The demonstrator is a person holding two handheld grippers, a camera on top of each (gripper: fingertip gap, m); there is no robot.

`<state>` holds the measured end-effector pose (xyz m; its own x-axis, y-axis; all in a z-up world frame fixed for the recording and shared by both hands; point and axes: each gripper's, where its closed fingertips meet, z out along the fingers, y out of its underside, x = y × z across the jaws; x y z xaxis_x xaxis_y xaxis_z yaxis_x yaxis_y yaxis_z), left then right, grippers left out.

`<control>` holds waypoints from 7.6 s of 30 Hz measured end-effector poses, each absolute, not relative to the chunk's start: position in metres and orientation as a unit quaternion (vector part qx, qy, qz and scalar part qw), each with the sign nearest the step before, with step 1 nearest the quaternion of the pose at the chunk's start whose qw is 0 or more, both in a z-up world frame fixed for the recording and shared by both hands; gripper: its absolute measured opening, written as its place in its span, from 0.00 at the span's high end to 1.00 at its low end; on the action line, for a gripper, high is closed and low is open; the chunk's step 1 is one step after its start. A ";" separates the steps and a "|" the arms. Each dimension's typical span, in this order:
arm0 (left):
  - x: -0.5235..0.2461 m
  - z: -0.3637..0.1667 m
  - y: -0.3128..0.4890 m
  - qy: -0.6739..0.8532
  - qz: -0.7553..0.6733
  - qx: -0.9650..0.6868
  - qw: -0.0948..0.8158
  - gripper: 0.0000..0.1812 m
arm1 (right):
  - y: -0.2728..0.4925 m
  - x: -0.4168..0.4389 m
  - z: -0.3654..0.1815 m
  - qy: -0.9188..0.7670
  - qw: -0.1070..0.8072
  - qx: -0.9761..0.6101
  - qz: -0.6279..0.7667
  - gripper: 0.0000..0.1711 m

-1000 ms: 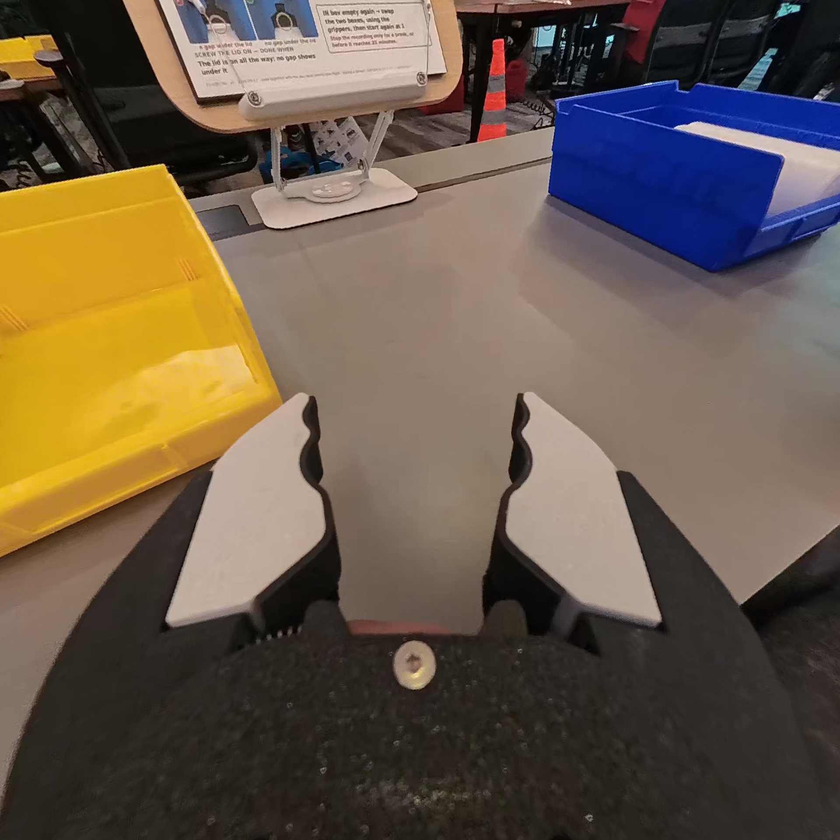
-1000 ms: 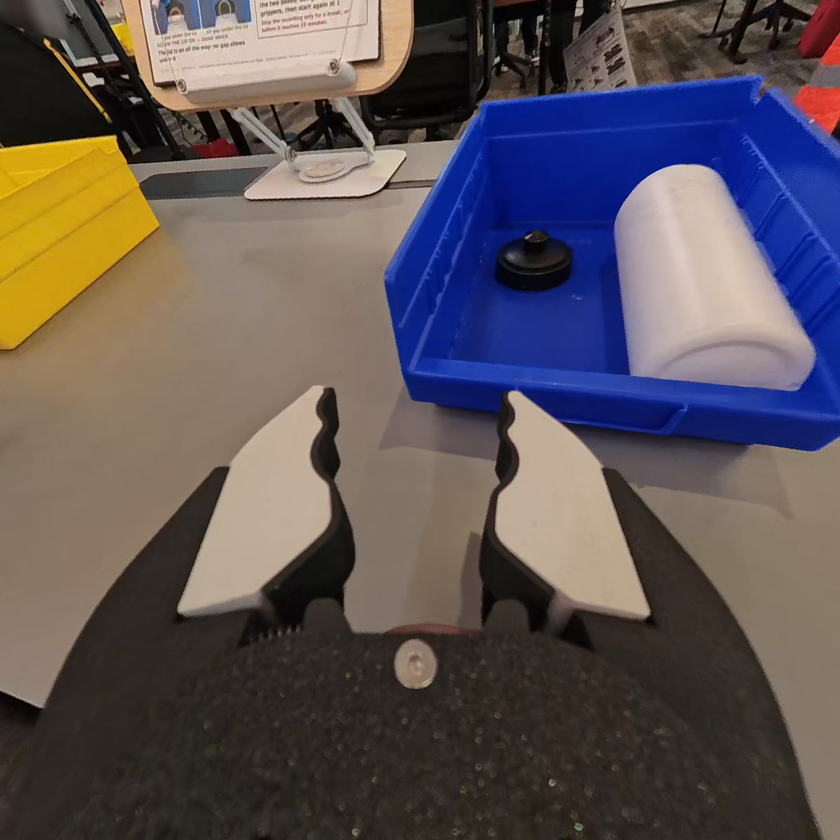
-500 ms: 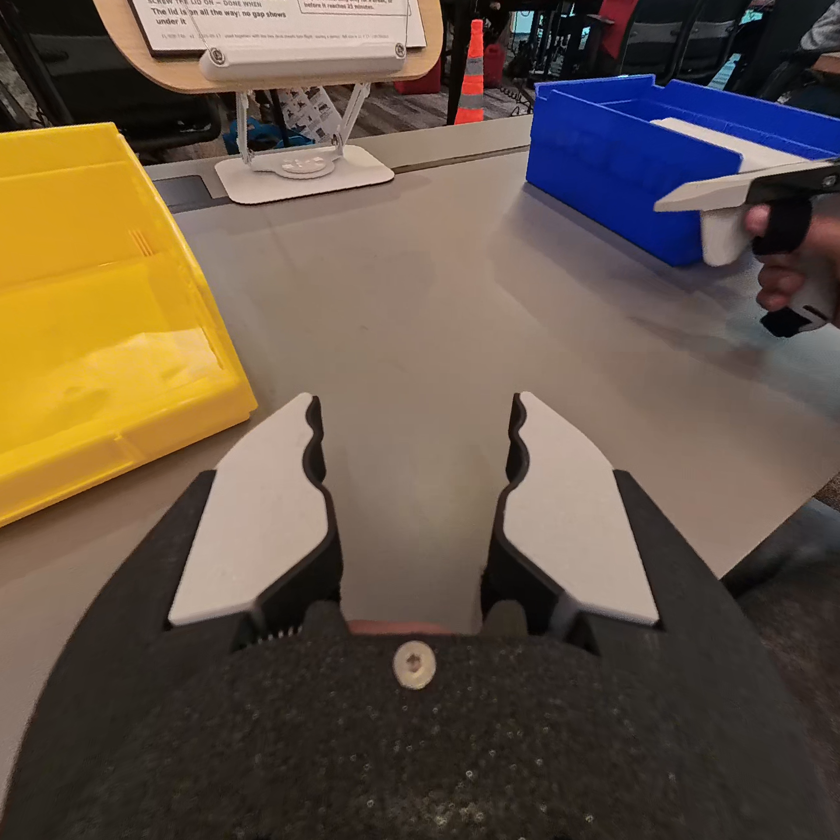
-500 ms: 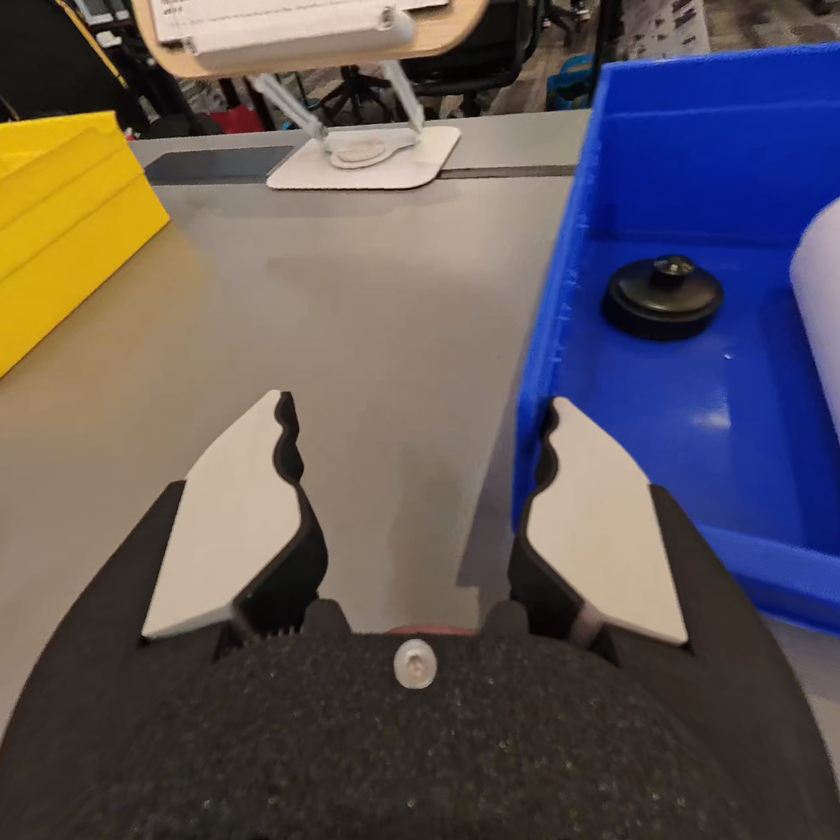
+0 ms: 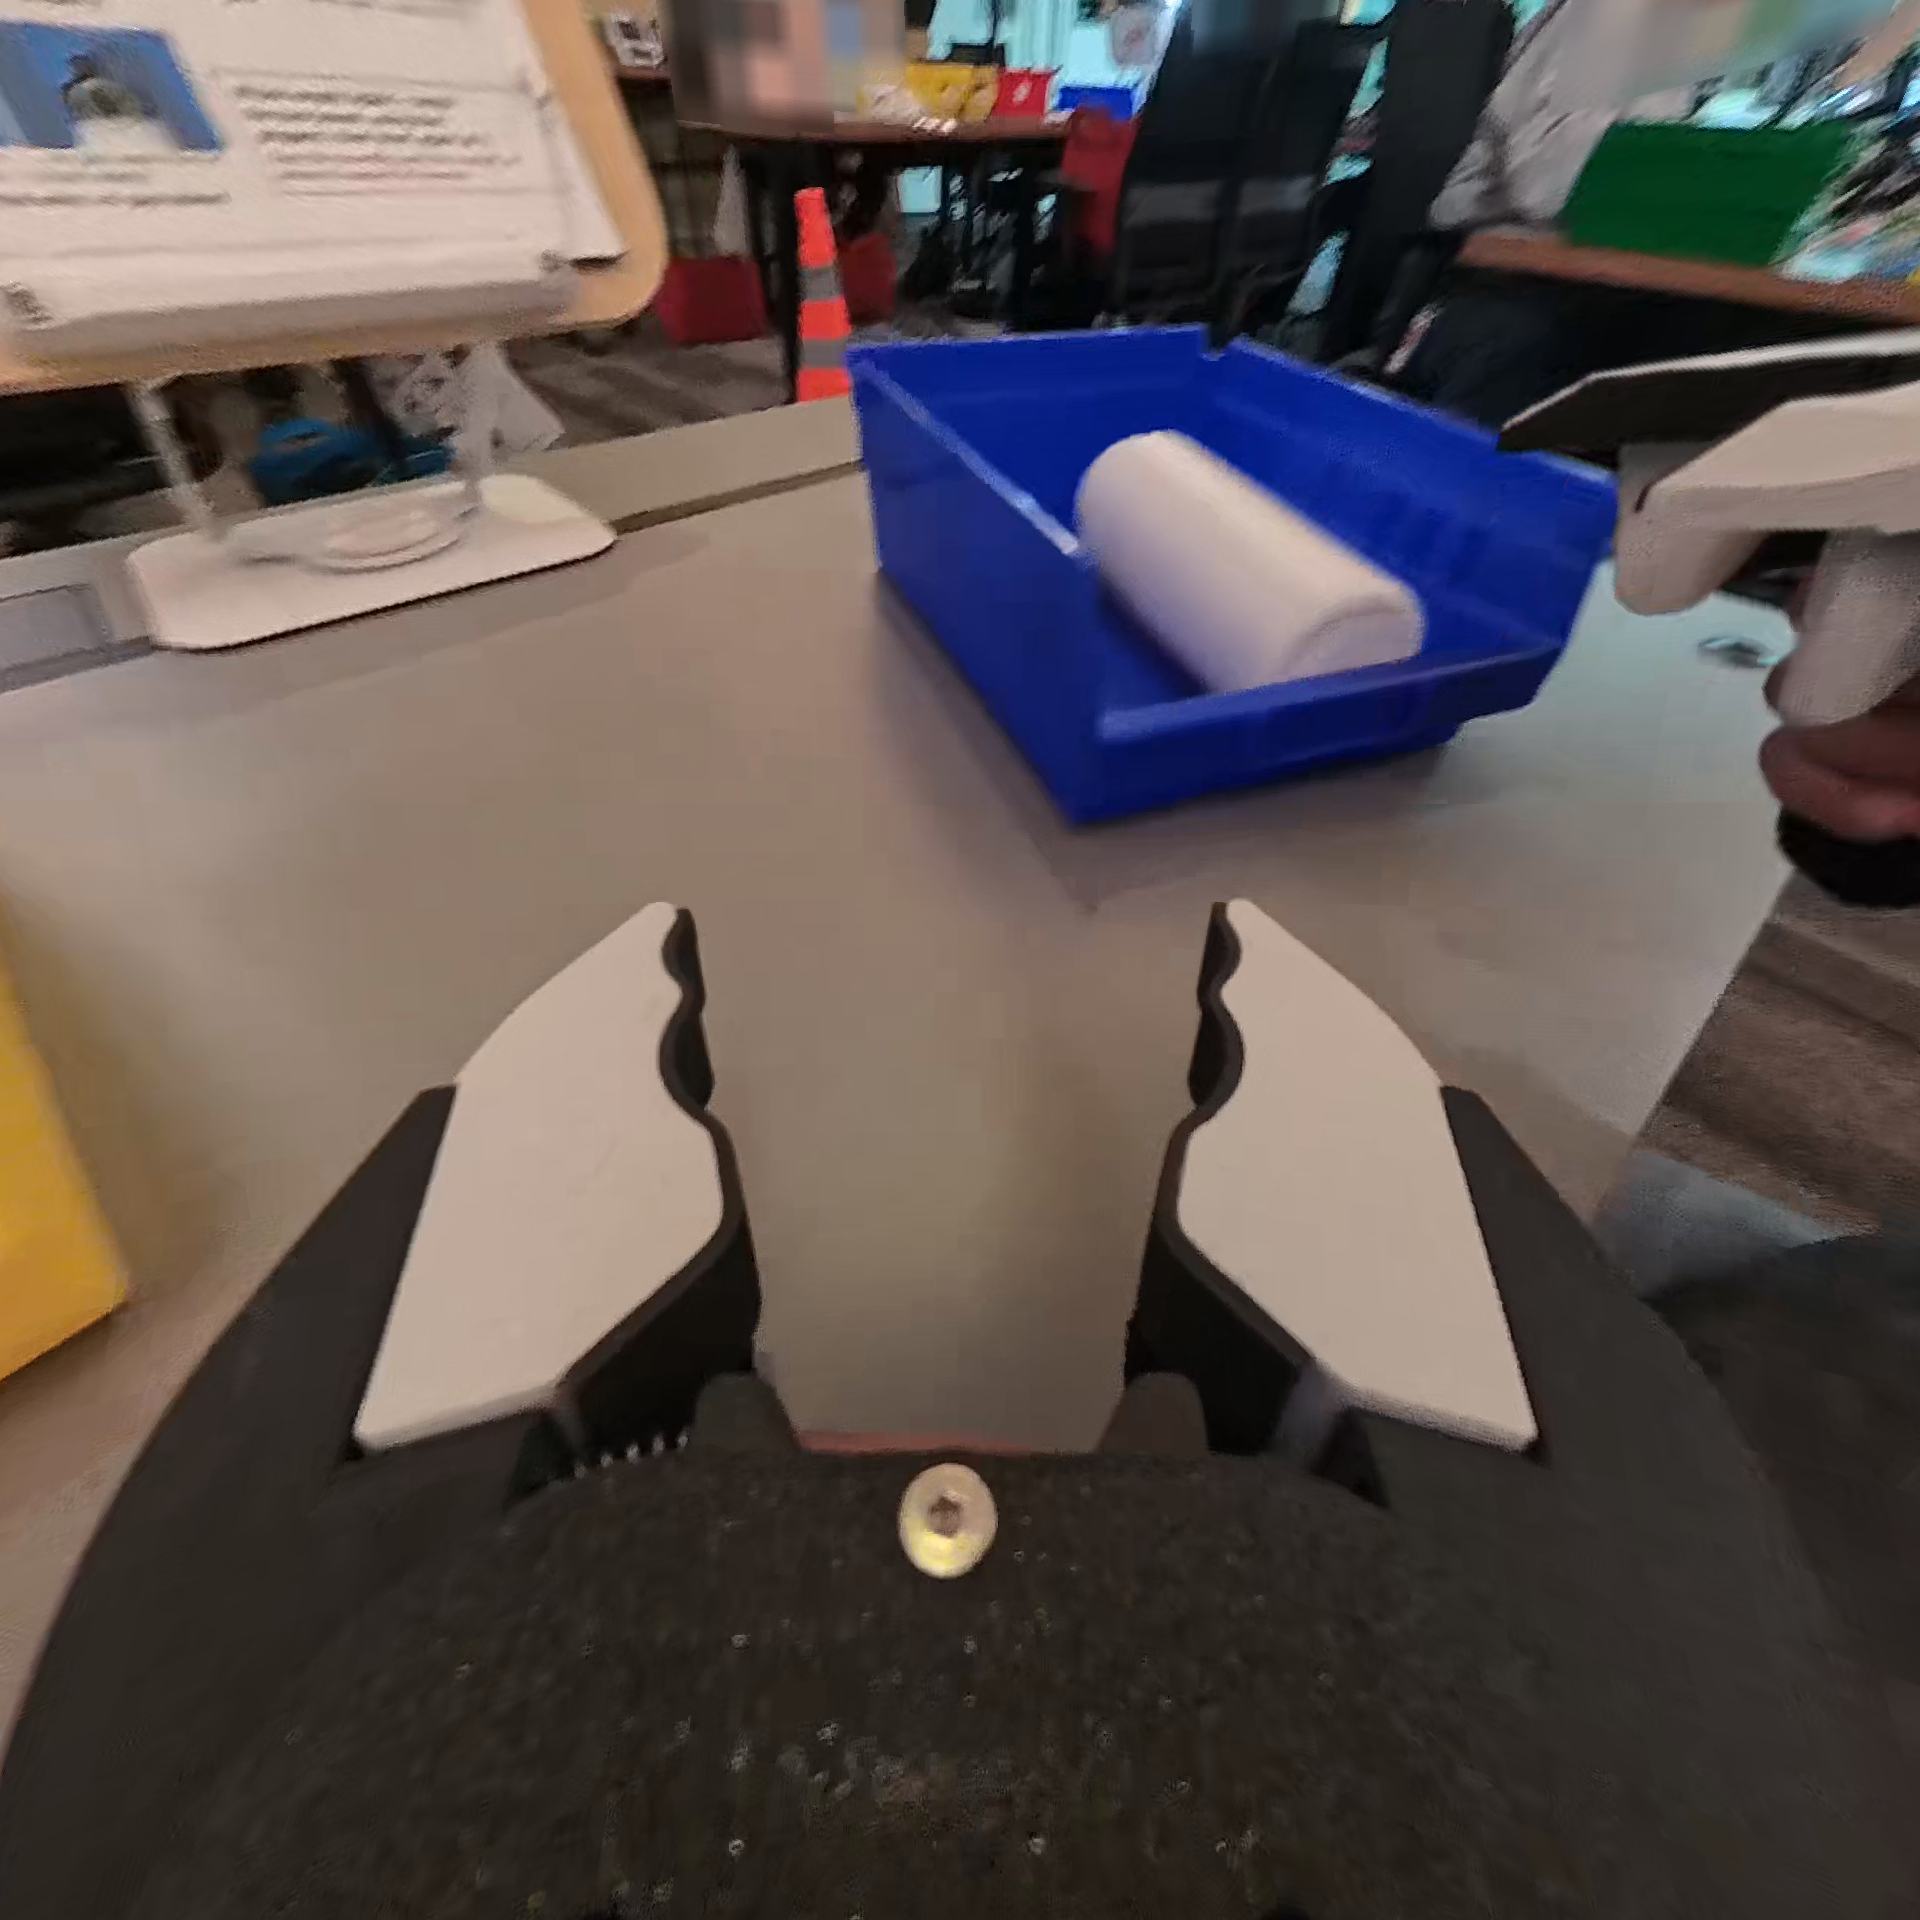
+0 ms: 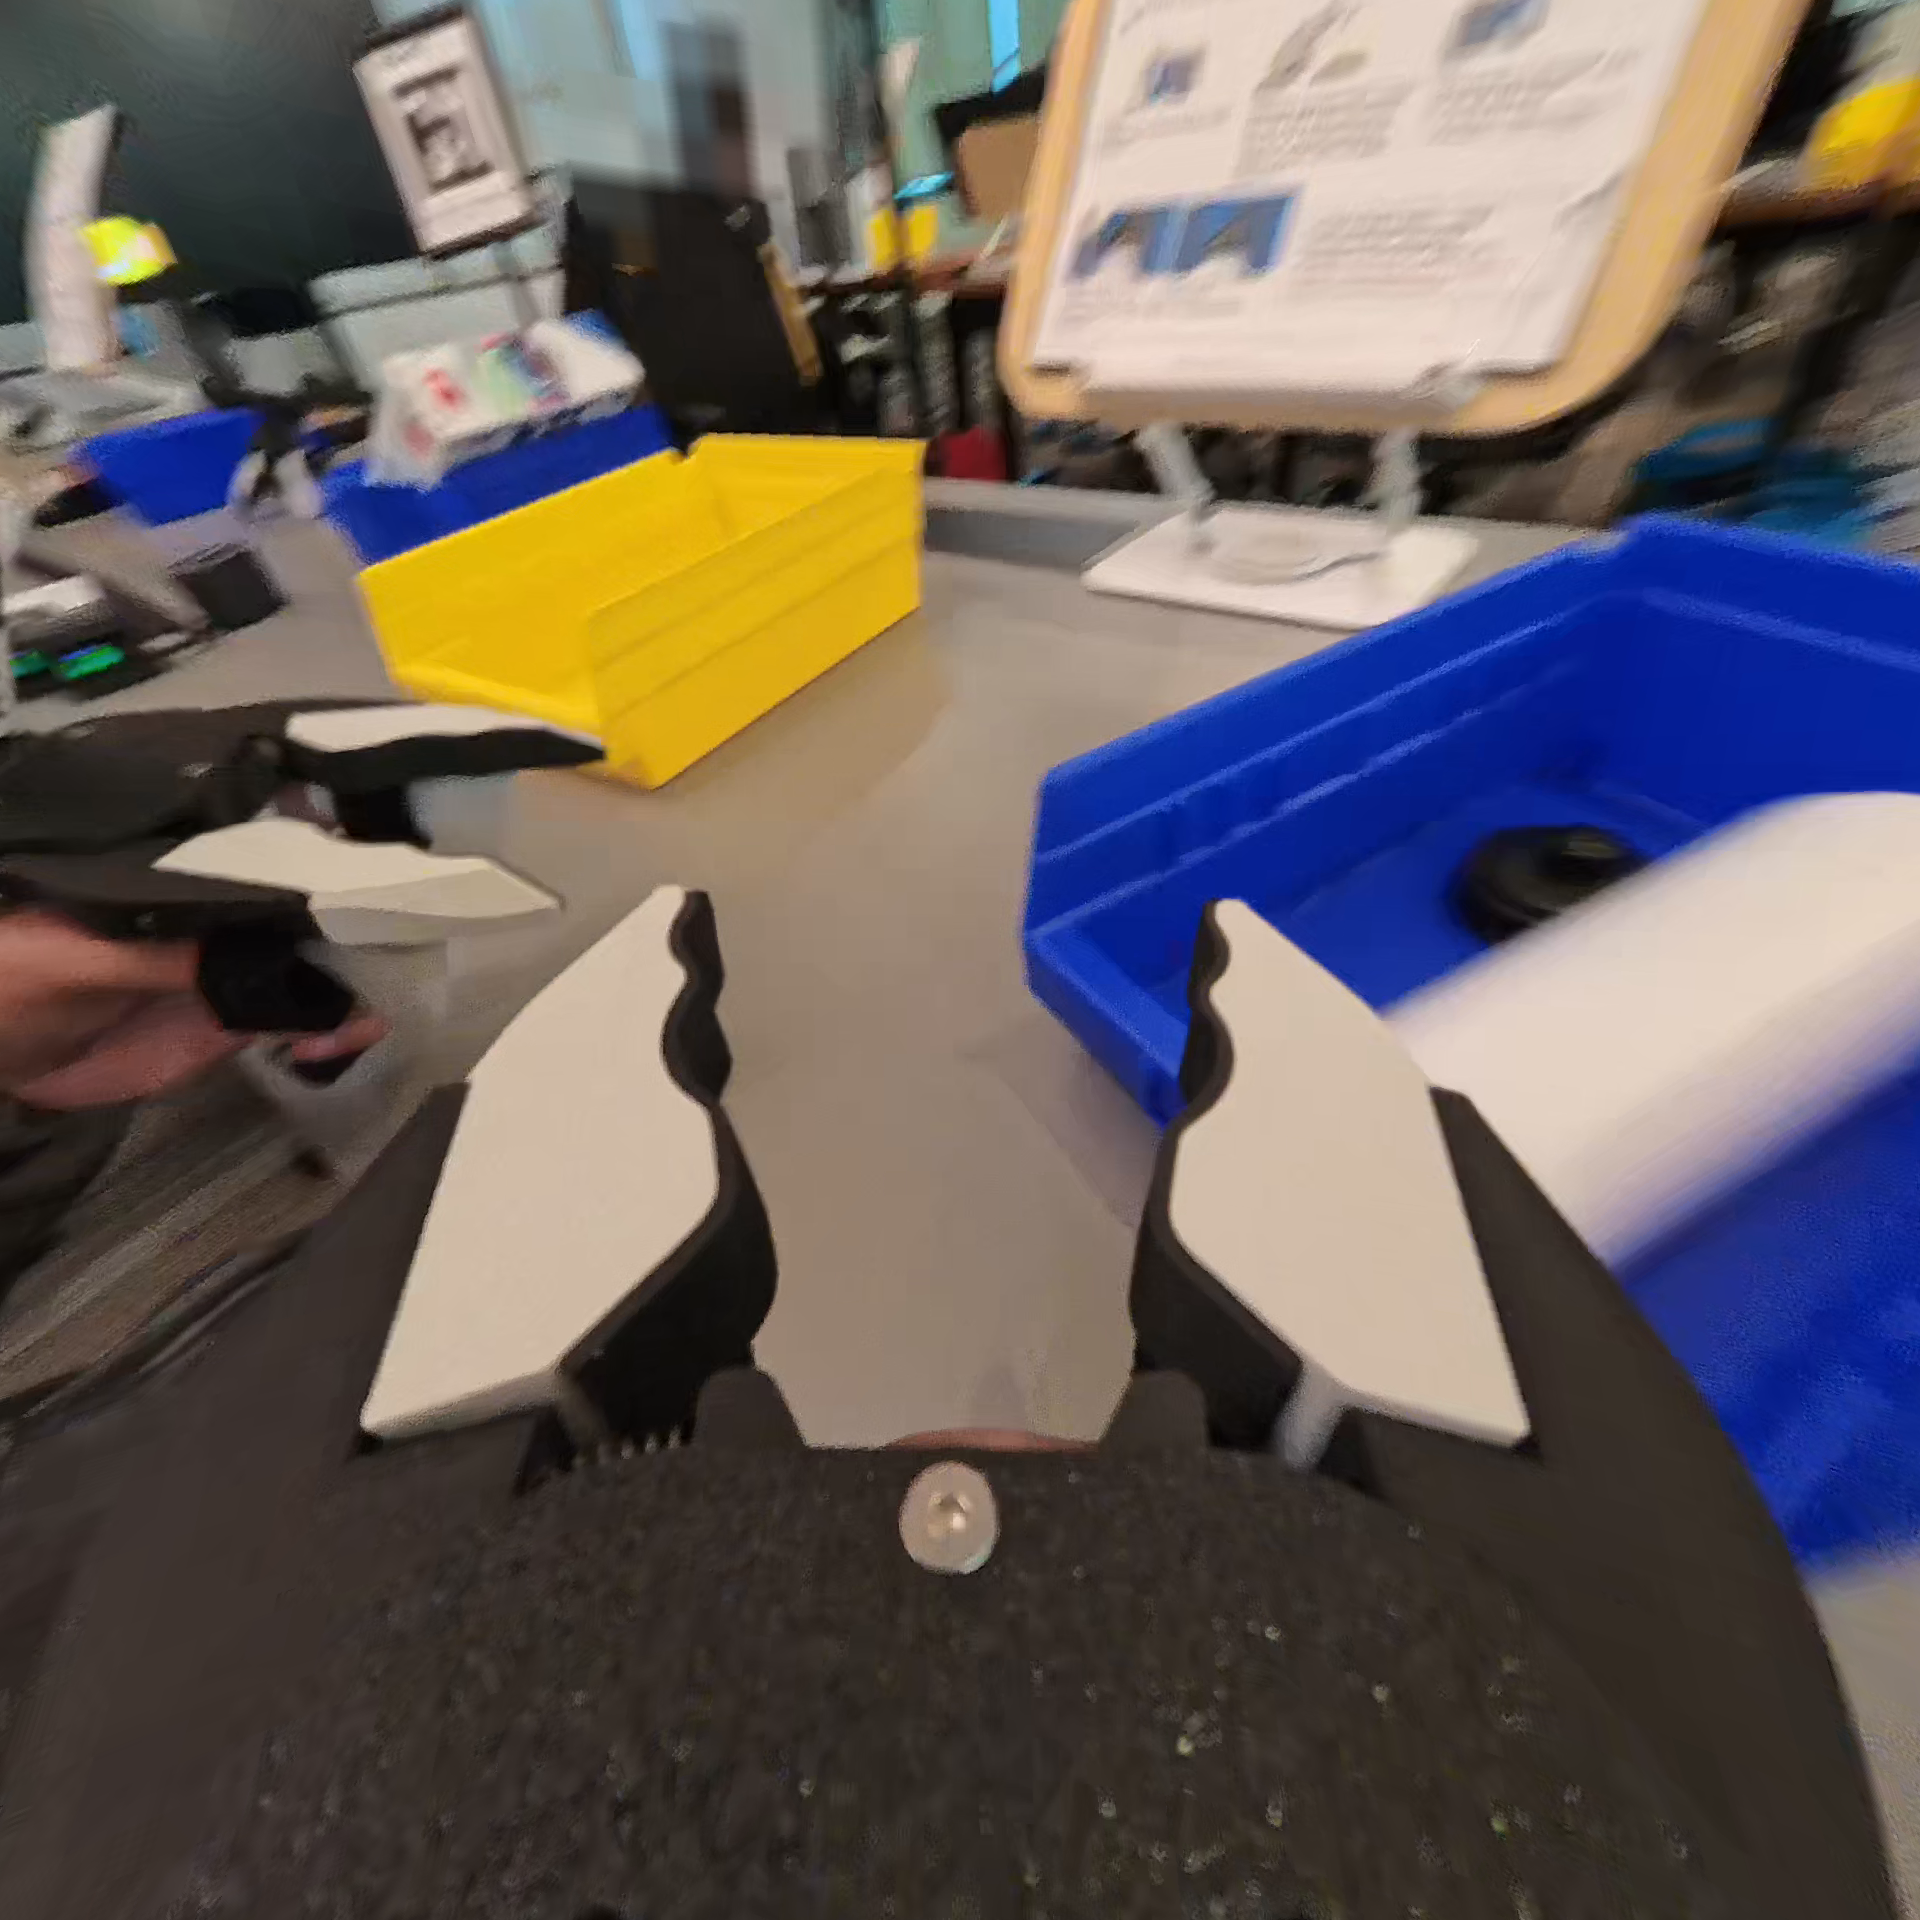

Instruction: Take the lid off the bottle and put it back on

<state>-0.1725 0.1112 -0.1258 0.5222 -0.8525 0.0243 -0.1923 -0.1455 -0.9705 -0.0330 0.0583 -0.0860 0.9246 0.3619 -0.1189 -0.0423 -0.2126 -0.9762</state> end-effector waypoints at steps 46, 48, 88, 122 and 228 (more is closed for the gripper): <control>-0.257 -0.150 0.226 0.193 -0.196 -0.828 0.489 0.85 | 0.192 -0.081 -0.163 -0.014 0.550 -0.833 -0.054 0.97; -0.253 -0.146 0.218 0.193 -0.222 -0.825 0.482 0.72 | 0.187 -0.086 -0.171 -0.037 0.524 -0.851 -0.013 0.91; -0.493 -0.158 0.173 0.069 -0.094 -0.879 0.462 0.97 | 0.163 -0.309 -0.157 -0.175 0.515 -0.835 0.084 0.59; -0.003 -0.069 0.143 0.294 -0.223 -0.786 0.496 0.95 | 0.083 0.160 -0.026 0.116 0.534 -0.822 -0.159 0.97; -0.533 -0.128 0.309 0.066 -0.053 -0.874 0.478 0.89 | 0.121 0.072 -0.150 0.020 0.524 -0.849 -0.060 0.87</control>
<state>-0.5331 0.3085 -0.1284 0.9858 -0.1657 0.0287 -0.0652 -0.5341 -0.8429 0.0723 0.1206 -0.1502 0.9921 -0.0970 0.0801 0.0282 -0.4491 -0.8930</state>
